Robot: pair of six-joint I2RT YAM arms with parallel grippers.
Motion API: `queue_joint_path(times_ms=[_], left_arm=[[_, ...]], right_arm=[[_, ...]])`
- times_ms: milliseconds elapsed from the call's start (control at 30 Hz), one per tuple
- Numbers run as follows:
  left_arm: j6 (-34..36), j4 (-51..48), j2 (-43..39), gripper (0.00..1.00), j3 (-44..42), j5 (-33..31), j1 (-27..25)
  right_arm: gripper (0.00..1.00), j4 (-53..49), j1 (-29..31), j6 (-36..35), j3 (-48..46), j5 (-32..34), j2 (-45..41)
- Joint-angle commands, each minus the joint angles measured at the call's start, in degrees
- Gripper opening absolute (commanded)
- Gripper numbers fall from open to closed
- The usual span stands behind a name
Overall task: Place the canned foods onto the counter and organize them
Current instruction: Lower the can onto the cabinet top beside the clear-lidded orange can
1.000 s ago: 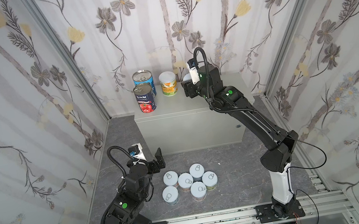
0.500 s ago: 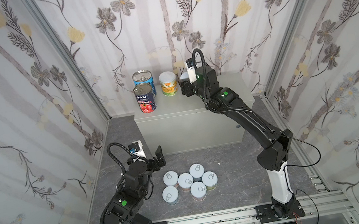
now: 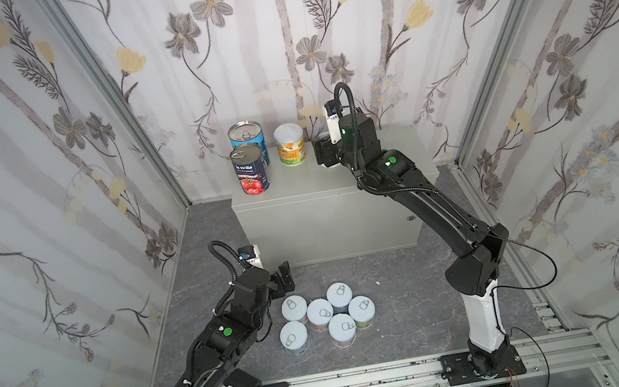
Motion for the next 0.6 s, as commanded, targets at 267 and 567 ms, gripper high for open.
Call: queue_joint_path(times_ms=[267, 567], left_arm=[[-3.52, -1.98, -0.88, 1.00, -1.04, -2.36, 0.25], [-3.59, -1.81, -0.26, 1.00, -0.88, -2.27, 0.41]], right_arm=[[0.91, -2.74, 0.05, 0.45, 0.25, -2.02, -2.49], [0.93, -4.11, -0.06, 2.71, -6.12, -3.13, -5.13]])
